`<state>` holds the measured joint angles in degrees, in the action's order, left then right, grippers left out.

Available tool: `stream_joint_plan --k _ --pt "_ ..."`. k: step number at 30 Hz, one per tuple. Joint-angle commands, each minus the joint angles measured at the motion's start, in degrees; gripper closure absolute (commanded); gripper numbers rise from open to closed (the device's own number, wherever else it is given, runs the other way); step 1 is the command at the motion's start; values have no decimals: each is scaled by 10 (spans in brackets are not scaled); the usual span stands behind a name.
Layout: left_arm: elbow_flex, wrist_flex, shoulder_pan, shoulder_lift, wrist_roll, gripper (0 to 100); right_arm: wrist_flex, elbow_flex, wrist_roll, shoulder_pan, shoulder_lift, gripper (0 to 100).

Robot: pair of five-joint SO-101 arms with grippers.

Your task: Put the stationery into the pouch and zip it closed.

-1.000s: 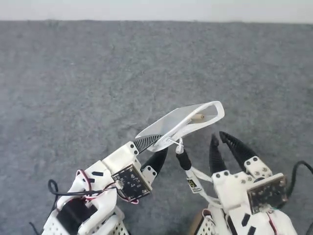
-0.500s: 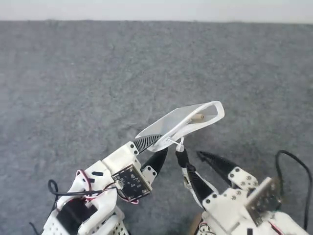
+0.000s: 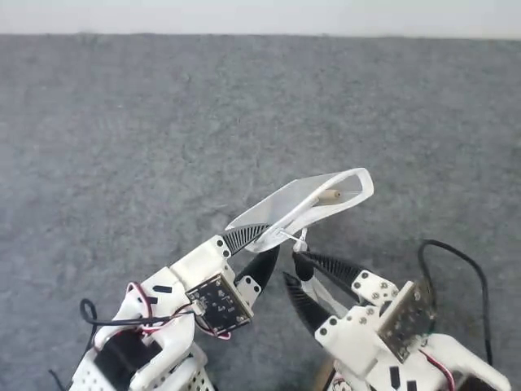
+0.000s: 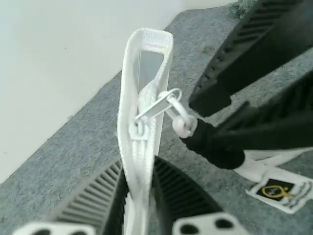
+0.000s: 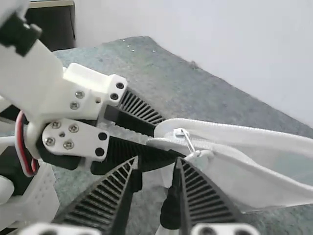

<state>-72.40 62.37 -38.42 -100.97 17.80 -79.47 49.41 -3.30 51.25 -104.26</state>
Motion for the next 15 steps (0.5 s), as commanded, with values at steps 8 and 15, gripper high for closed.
stream_joint_plan --k 8,15 --pt "33 -13 3 -11 9 991 51 25 4 -74 1 902" --pt "33 -12 2 -11 9 991 49 25 3 -79 1 902"
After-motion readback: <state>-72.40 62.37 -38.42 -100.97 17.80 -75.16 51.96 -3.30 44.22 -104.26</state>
